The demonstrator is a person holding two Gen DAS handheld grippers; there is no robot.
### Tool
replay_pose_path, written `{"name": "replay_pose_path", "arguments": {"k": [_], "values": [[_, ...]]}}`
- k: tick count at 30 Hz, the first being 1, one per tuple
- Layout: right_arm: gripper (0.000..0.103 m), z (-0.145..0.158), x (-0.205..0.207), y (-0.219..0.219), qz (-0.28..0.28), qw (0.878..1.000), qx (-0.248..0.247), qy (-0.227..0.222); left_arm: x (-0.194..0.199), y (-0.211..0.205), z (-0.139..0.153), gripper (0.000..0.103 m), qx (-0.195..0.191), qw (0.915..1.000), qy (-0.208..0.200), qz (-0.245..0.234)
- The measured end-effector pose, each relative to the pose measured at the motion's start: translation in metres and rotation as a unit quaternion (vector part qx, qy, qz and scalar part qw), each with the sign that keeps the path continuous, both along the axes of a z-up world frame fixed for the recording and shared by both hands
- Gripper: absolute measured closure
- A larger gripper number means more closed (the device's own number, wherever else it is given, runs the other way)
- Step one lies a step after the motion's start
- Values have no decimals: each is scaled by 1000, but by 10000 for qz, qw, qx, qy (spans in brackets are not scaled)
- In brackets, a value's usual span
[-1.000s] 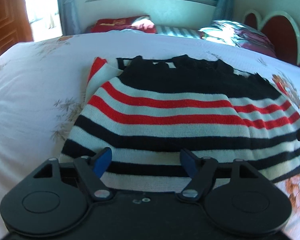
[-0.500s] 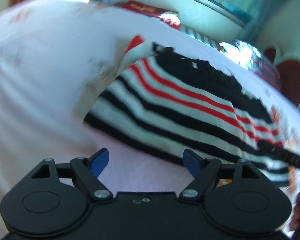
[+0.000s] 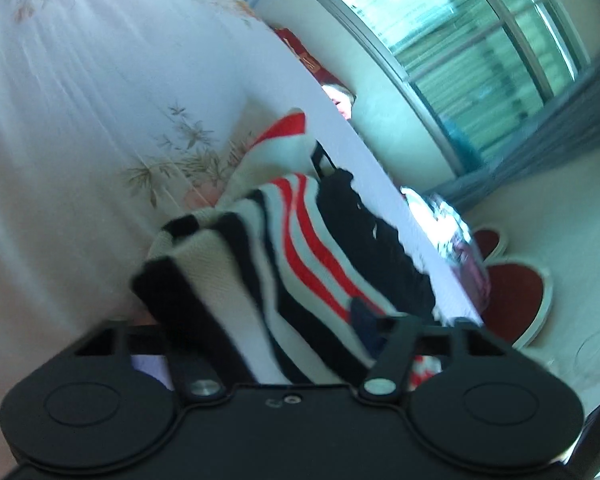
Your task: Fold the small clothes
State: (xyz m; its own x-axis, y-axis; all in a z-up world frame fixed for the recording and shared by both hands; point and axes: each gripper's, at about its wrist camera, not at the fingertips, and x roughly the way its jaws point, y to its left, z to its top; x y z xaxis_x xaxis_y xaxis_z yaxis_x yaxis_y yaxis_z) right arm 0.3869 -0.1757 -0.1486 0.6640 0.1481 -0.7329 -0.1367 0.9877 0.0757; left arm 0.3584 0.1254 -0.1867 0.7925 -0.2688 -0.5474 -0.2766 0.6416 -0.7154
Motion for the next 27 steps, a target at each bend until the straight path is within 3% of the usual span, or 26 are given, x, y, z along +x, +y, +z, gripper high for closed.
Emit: {"name": "replay_pose_path", "arguments": {"k": [1, 2, 9, 15, 20, 23, 27], "values": [[39, -5, 1, 4, 25, 9999, -154, 20, 2, 4, -4, 70, -132, 9999, 5, 71], [38, -9, -1, 9, 93, 9994, -342, -49, 3, 7, -9, 74, -269, 9995, 4, 138], [33, -17, -1, 14, 73, 9982, -566, -171, 3, 3, -3, 86, -202, 9993, -182, 238], [31, -14, 1, 7, 144, 9989, -401, -187, 1, -27, 43, 89, 873, 9942, -627, -30], [30, 3, -4, -25, 89, 9995, 137, -289, 6, -88, 98, 89, 1960, 9695, -1250, -775], [30, 15, -12, -61, -108, 9988, 353, -330, 9, -140, 118, 89, 2487, 9460, -1574, -1359], [30, 26, -25, -122, -602, 9964, 476, -357, 11, -210, 120, 89, 2783, 9194, -1797, -2119]]}}
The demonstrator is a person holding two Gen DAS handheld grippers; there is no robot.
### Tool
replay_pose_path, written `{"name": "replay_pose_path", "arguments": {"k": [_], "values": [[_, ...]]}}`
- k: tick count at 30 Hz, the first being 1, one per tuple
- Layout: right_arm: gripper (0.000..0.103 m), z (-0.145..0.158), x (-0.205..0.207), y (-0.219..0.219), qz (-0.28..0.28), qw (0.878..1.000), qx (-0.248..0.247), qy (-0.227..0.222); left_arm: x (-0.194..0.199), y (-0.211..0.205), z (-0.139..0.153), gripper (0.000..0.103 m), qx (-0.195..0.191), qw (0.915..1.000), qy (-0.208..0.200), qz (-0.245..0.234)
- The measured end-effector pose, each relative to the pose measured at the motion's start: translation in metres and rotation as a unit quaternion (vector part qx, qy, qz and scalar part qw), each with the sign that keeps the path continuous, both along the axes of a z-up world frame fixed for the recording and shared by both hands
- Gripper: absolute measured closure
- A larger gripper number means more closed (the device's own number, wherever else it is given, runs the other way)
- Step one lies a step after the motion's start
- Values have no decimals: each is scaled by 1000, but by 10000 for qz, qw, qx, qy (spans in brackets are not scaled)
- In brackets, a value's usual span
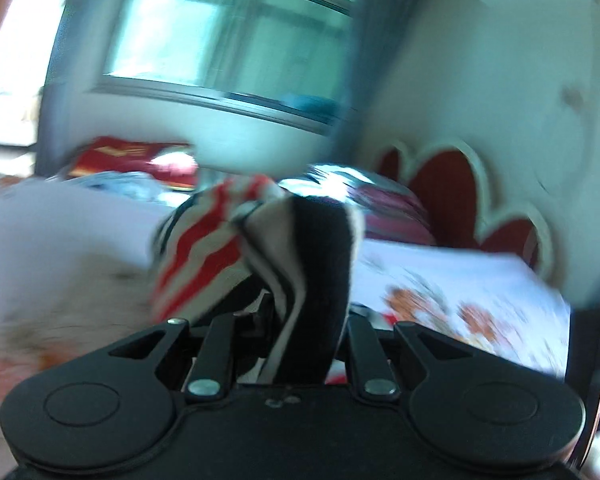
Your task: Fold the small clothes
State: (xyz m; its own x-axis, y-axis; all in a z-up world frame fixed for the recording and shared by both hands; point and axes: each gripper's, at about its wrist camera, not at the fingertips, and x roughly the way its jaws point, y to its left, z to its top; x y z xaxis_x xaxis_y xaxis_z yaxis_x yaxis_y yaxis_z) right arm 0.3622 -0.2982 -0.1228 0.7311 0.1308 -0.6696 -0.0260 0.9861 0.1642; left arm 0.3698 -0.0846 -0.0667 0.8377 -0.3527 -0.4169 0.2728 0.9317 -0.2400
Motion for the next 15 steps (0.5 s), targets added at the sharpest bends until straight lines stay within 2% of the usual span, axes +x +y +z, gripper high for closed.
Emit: {"name": "replay_pose_path", "arguments": {"k": [3, 6, 9, 11, 13, 15], "values": [[30, 4, -10, -42, -358, 9994, 8, 28, -3, -52, -20, 88, 466, 9973, 114, -548], [30, 6, -18, -74, -575, 9982, 123, 122, -13, -95, -50, 83, 1159, 9870, 374, -1049], [30, 11, -22, -93, -580, 9963, 613, 133, -35, -115, -67, 70, 1899, 9739, 74, -1242], [30, 16, -20, -97, -387, 9929, 1116, 161, -49, -113, -68, 46, 2025, 9689, 0, -1425], [31, 19, -16, -90, -175, 9890, 1454, 196, -61, -112, -64, 39, 2004, 9664, -8, -1607], [31, 17, -10, -77, 77, 9850, 1686, 348, -71, -108, -61, 39, 1993, 9658, -21, -1660]]}}
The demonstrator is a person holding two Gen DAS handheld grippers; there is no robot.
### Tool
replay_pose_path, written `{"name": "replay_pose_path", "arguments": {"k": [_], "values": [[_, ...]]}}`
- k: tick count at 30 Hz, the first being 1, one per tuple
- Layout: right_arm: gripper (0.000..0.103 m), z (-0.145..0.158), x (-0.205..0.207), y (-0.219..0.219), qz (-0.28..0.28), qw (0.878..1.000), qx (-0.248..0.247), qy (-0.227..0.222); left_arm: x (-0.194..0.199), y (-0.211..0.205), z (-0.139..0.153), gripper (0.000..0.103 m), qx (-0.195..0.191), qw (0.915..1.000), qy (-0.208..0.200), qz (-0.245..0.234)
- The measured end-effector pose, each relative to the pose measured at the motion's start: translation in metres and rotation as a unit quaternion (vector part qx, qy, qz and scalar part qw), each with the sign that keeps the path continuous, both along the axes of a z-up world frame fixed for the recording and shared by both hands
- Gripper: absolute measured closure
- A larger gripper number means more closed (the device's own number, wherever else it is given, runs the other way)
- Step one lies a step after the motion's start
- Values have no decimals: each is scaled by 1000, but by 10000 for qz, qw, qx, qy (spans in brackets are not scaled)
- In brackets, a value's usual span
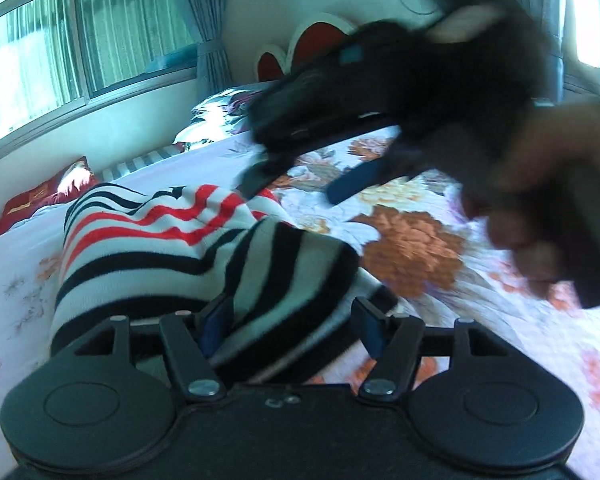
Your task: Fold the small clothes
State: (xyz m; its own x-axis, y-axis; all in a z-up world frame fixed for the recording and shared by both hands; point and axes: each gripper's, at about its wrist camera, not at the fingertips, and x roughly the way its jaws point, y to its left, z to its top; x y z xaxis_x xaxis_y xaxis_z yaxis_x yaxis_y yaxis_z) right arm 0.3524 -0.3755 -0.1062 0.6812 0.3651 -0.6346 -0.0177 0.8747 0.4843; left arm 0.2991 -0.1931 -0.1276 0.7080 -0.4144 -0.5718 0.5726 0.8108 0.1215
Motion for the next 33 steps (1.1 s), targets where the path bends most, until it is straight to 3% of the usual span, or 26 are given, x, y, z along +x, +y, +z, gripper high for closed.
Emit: {"name": "replay_pose_path", "arguments": {"k": [6, 7, 8, 12, 16, 20, 23, 27, 29, 33], "values": [[32, -21, 17, 27, 347, 9984, 118, 431, -19, 50, 24, 42, -586, 9963, 57, 622], [47, -24, 19, 29, 355, 9981, 136, 475, -18, 60, 28, 43, -705, 9943, 79, 790], [56, -28, 21, 29, 361, 9978, 150, 536, -17, 71, 32, 43, -835, 9916, 117, 982], [65, -37, 27, 29, 377, 9974, 246, 559, -3, 102, 35, 43, -1122, 9789, 313, 1681], [79, -26, 24, 35, 385, 9988, -6, 287, 20, 115, 36, 44, -1372, 9694, 483, 1979], [80, 3, 10, 37, 205, 9965, -675, -455, 39, 116, 38, 44, -1749, 9605, 632, 2071], [81, 9, 1, 30, -8, 9916, -1096, -690, 42, 108, 31, 44, -1816, 9614, 716, 1940], [80, -29, 11, 21, 52, 9967, -799, 87, 56, 93, 9, 44, -1588, 9636, 1033, 1887], [80, -32, 8, 17, -32, 9980, -628, 107, 56, 89, 6, 42, -1360, 9683, 914, 1883], [71, -22, -1, 5, -150, 9993, -250, 219, 57, 97, 6, 41, -1375, 9684, 1012, 1818]]}}
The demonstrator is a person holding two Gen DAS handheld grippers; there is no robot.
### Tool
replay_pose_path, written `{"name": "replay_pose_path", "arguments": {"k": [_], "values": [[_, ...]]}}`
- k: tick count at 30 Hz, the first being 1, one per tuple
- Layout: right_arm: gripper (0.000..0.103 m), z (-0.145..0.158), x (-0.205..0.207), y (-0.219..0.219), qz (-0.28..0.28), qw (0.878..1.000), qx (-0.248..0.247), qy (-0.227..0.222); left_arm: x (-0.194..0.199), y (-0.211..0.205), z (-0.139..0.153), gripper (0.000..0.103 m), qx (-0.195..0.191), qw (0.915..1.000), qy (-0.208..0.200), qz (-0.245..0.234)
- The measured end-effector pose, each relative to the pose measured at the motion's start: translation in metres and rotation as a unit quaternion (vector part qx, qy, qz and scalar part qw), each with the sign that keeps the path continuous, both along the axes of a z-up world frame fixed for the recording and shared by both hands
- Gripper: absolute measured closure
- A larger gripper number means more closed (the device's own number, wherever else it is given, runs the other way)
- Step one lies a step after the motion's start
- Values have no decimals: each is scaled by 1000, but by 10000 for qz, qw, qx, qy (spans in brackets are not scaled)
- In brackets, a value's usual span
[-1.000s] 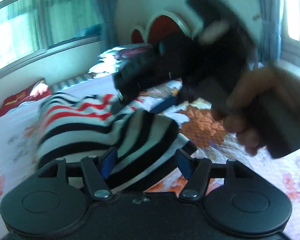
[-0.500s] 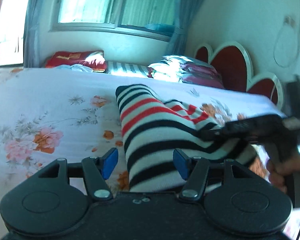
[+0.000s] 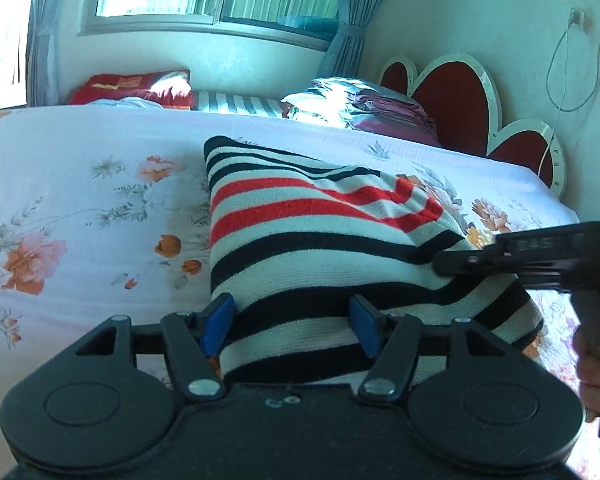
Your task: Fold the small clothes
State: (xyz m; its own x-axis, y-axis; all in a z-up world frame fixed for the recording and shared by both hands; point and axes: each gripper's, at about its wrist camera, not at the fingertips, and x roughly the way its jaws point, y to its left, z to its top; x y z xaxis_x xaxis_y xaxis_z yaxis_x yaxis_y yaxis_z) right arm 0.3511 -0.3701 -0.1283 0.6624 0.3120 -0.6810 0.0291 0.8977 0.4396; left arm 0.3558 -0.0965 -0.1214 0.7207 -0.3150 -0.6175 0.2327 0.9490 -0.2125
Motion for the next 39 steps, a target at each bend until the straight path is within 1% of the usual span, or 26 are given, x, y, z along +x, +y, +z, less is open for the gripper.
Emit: {"name": "replay_pose_path", "arguments": {"k": [3, 9, 10, 11, 12, 15, 17, 18, 19, 21, 22, 23, 25, 26, 27, 28, 29, 31, 32, 33, 34, 36, 37, 38, 39], "values": [[68, 5, -17, -9, -60, 9997, 229, 92, -1, 4, -1, 41, 6, 10000, 27, -49], [68, 3, -51, -12, -84, 9995, 236, 183, 2, 7, -3, 39, 22, 9998, 94, -157], [69, 1, -55, -12, -110, 9993, 286, 212, 3, 9, -4, 38, 7, 9998, 131, -176], [73, -2, -58, -12, -122, 9991, 310, 248, 5, 11, -5, 38, -24, 9996, 179, -197], [80, -4, -60, -11, -141, 9990, 314, 287, 6, 12, -7, 38, -51, 9995, 230, -223], [83, -9, -67, -22, -388, 9957, 796, 287, 8, 15, -8, 39, -58, 9992, 271, -305], [83, -25, -66, -30, -539, 9934, 846, 558, 10, 16, -12, 38, -65, 9988, 349, -351], [83, -28, -67, -34, -576, 9917, 984, 600, 10, 16, -11, 38, -57, 9987, 354, -357], [82, -26, -67, -36, -559, 9914, 1018, 599, 10, 16, -10, 39, -52, 9986, 377, -362], [81, -13, -67, -34, -451, 9944, 828, 468, 11, 17, -5, 39, -94, 9985, 416, -346], [80, -6, -67, -33, -397, 9955, 753, 412, 11, 18, -2, 42, -138, 9985, 402, -334], [79, 1, -68, -31, -360, 9965, 679, 340, 12, 20, 2, 44, -191, 9986, 374, -323], [75, 14, -65, -30, -320, 9977, 571, 184, 14, 23, 10, 44, -308, 9987, 290, -276], [72, 20, -62, -30, -333, 9979, 541, 114, 17, 24, 14, 44, -358, 9987, 251, -250], [61, 24, -58, -30, -366, 9979, 535, 42, 20, 24, 17, 44, -402, 9987, 230, -222], [54, 28, -53, -29, -401, 9977, 539, -22, 25, 25, 20, 44, -436, 9986, 224, -191], [54, 32, -47, -28, -435, 9978, 496, -101, 30, 25, 21, 44, -452, 9986, 223, -154], [55, 39, -35, -19, -461, 9987, 83, -190, 41, 22, 23, 44, -422, 9989, 199, -97], [58, 42, -30, -13, -451, 9985, -147, -266, 46, 20, 23, 44, -408, 9990, 181, -74], [75, 41, -25, -8, -377, 9985, -291, -276, 50, 19, 22, 44, -398, 9990, 176, -53], [86, 39, -22, -3, -317, 9986, -377, -214, 55, 16, 21, 44, -382, 9991, 194, -53], [86, 26, -20, 2, -276, 9976, -636, -50, 63, 12, 13, 45, -264, 9992, 290, -56], [86, 16, -21, 2, -286, 9966, -778, 35, 66, 12, 7, 42, -241, 9990, 364, -64], [86, 7, -21, 0, -298, 9963, -795, 105, 67, 12, 2, 38, -232, 9990, 384, -50], [86, 3, -21, -4, -320, 9970, -696, 123, 67, 13, -1, 38, -270, 9988, 400, -31]]}}
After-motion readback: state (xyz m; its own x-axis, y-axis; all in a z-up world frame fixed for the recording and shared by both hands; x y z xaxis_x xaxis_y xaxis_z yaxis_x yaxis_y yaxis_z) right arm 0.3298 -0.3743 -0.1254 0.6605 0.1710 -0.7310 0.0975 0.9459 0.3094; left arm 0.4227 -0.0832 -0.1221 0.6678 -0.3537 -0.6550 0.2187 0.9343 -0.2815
